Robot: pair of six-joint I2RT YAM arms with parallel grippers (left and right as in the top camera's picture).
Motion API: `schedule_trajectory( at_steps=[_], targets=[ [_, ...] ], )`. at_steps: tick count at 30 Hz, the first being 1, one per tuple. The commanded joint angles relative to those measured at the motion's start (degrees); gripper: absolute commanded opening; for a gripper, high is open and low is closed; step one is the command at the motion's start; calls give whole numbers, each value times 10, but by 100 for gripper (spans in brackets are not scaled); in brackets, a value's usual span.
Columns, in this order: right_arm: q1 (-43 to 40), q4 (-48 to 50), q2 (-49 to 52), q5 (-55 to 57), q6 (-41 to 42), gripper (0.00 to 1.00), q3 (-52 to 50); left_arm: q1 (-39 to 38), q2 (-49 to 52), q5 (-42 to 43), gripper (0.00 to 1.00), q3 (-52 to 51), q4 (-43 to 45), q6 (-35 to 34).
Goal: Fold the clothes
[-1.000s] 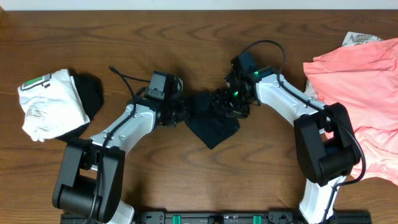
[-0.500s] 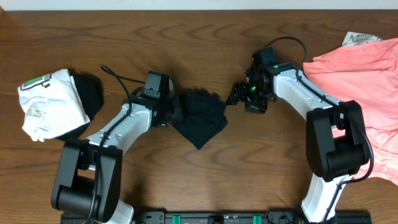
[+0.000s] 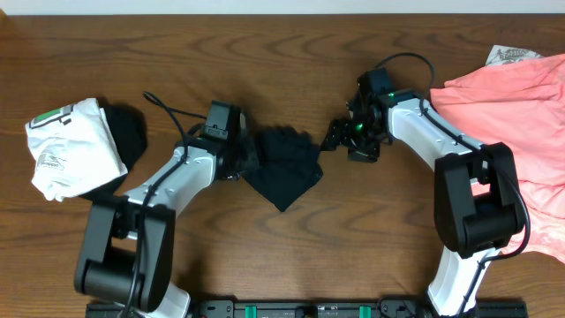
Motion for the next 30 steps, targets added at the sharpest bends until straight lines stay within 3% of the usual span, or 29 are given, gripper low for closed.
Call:
schedule_trajectory(
  at_steps=[1,12,13,16,17,24,30],
  targets=[
    [7,-1,-17,-3,-13,76,-3,-2,38,-7,53,-3,6,5],
    [7,-1,-17,-3,-13,77,-3,-16,89,32,53,-3,45,6],
    [7,-1,-17,-3,-13,77,-3,-17,89,35,50,-3,46,6],
    [7,-1,-17,-3,-13,77,-3,-17,89,45,13,-3,46,13],
    [7,-1,-17,-3,-13,77,-3,-17,89,55,7,-3,47,23],
    [7,-1,-17,-3,-19,77,-3,-14,85,68,6,-1,54,60],
    [4,-7,-17,-2,-34,77,-3,24,12,58,6,2,31,62]
  ],
)
